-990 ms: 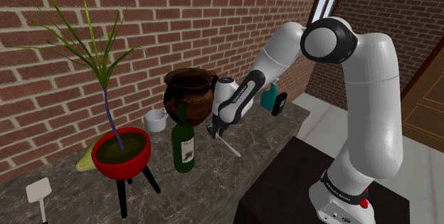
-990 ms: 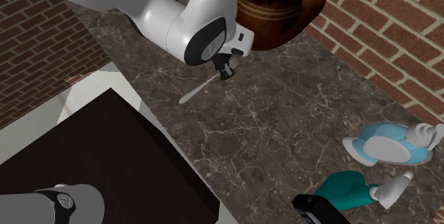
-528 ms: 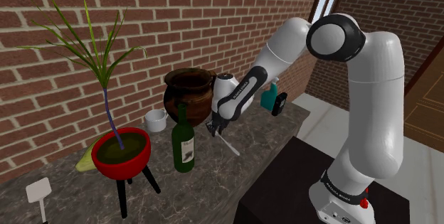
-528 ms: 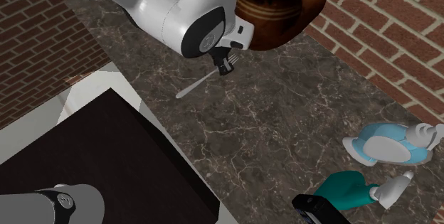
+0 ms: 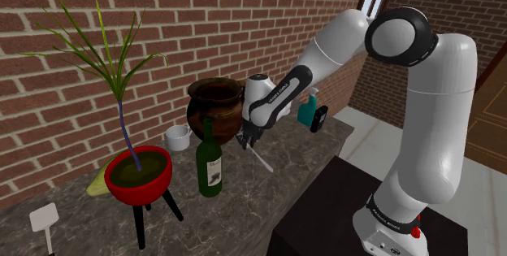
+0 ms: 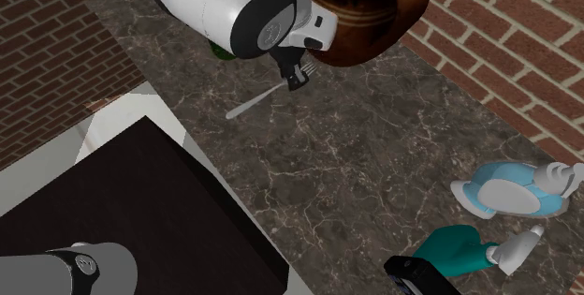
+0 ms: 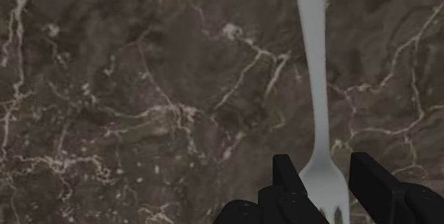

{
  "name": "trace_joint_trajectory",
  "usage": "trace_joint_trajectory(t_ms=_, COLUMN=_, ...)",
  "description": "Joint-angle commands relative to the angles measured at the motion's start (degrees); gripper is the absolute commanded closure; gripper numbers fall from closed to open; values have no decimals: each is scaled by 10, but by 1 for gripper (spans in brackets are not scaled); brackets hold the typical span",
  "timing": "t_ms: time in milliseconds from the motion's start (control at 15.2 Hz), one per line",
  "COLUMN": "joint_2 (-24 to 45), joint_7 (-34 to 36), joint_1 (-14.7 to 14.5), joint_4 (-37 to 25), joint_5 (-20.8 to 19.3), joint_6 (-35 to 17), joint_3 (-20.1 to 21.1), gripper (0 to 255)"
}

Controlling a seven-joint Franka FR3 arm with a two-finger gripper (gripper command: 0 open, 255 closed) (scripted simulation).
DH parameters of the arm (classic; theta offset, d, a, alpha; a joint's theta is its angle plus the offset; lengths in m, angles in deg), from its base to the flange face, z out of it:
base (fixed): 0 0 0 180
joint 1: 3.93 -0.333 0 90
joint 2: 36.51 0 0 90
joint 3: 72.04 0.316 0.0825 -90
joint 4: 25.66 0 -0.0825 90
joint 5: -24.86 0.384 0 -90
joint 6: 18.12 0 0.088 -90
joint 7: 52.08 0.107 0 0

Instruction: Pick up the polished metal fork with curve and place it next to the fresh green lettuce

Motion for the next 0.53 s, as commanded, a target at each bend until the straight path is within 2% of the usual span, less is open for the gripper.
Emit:
trace_joint_trajectory(t_ms=0, joint_2=-15, joint_7=-2, joint_1=1, joint_4=0, joint_5=3, joint_6=15, joint_3=2, gripper=255)
trace_joint_trajectory(t_ms=462, joint_2=-61, joint_7=-9, joint_1=5, joint_4=-1, joint_5=13, joint_6=62, joint_3=7, gripper=255)
